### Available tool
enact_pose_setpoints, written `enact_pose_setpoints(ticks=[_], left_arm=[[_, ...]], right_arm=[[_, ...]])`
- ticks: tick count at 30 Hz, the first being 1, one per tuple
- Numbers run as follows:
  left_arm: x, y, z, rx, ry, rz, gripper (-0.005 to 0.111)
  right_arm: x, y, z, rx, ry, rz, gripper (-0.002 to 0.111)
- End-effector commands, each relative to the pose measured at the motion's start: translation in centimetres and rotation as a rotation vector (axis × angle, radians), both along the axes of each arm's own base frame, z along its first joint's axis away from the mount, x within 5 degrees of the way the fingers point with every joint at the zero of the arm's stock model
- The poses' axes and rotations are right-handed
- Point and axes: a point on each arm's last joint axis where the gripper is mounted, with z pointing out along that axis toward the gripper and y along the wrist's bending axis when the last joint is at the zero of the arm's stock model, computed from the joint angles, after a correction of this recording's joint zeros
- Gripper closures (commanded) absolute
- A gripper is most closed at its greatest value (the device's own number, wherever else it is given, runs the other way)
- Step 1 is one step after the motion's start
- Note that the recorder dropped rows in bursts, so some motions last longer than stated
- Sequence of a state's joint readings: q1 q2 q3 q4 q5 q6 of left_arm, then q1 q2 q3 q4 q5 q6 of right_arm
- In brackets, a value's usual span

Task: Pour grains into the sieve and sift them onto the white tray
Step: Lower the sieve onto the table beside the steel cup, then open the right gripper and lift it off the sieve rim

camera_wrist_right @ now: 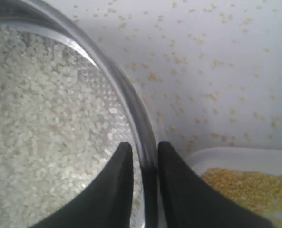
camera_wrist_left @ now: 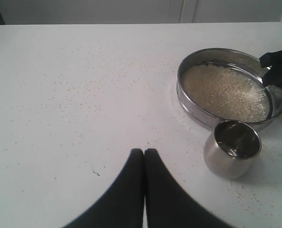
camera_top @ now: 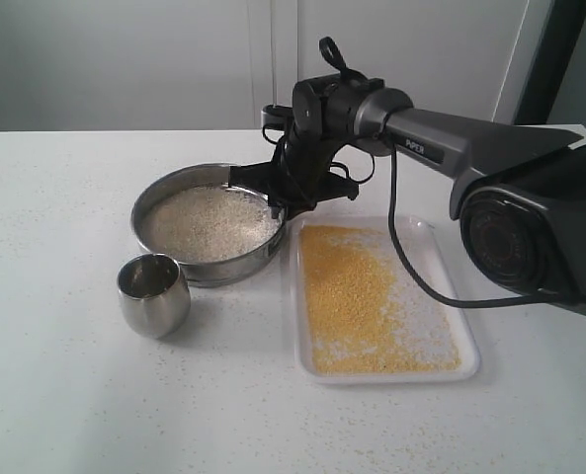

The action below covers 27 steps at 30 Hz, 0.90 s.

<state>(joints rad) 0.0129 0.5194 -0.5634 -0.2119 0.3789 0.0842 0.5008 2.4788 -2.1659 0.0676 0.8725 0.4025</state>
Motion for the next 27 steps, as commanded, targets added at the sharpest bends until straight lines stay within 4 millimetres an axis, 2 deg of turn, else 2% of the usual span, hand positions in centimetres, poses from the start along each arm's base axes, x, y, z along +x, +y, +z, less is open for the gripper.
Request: enact_pose_setpoints(ticks=[1,13,18,24,27], left_arm=[[-0.2,0.0,-0.1,-0.002,-0.001,0.000,0.107],[-0.2,0.0,-0.1,-0.002,-0.001,0.000,0.107],[-0.2,0.0,-0.1,-0.002,-0.001,0.000,0.107],[-0.2,0.0,-0.1,-0.002,-0.001,0.000,0.107],[-0.2,0.0,-0.1,-0.002,-0.001,0.000,0.107]], right_arm=[[0.3,0.0,0.6,0.016,-0.026,-0.008,0.082],[0.2,-0.1,0.5,0.012,-0.009,-0.011,0.080],[0.0,-0.2,1.1,0.010,-0.002,-0.017,0.080],[-0.3,-0.3,3.4,0.038,-0.028,-0.030,0.080],[-0.5,-0.4,4.8,0.049,-0.047,-0.029,0.077]])
